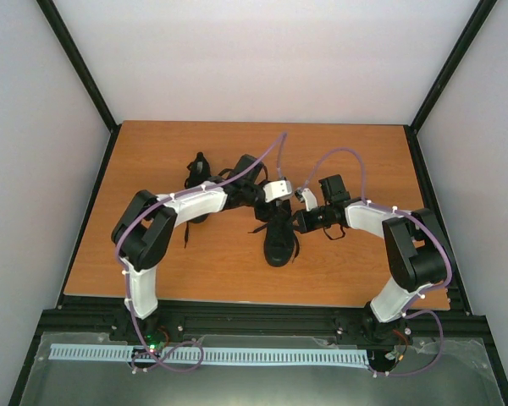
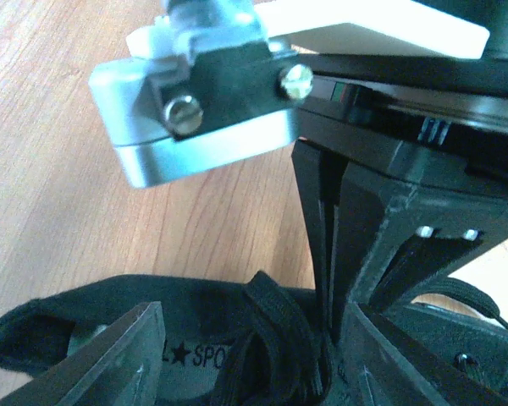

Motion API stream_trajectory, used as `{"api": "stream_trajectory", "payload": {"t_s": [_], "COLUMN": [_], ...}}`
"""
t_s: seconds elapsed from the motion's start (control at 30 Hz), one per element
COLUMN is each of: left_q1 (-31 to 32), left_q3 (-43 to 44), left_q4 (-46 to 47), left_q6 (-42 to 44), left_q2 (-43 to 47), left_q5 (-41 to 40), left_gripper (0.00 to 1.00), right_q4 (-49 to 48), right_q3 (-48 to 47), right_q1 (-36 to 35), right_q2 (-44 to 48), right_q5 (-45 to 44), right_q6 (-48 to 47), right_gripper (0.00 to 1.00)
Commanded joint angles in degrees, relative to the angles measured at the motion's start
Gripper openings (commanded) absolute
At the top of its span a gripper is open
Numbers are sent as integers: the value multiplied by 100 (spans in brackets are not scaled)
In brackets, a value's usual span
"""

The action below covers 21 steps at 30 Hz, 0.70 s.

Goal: Tie the shoes
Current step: Cross the shoelace with the shoelace.

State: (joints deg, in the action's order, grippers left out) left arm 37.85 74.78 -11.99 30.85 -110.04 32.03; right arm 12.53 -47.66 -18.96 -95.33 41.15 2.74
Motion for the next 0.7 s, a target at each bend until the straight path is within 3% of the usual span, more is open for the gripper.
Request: {"api": "stream_trajectory", "payload": {"t_s": [0.0, 0.23, 0.53, 0.67], "left_q1": [115, 153, 152, 131], "left_q3": [313, 320, 226, 225], "left_q4": [-75, -94, 165, 181], "left_q6": [-339, -257, -354, -568], "left_q2": [-129, -253, -256, -198], "left_q5": [9, -177, -405, -539], "left_gripper": [61, 61, 28, 3], "right_q4": [-49, -55, -36, -11], "right_q3": [44, 44, 55, 57], "right_q1": [-38, -38, -38, -38], "right_q2": [137, 131, 164, 168], "right_q5": [34, 36, 8, -14], "right_q6": [-123, -143, -140, -149], "right_gripper": [3, 3, 3, 3]}}
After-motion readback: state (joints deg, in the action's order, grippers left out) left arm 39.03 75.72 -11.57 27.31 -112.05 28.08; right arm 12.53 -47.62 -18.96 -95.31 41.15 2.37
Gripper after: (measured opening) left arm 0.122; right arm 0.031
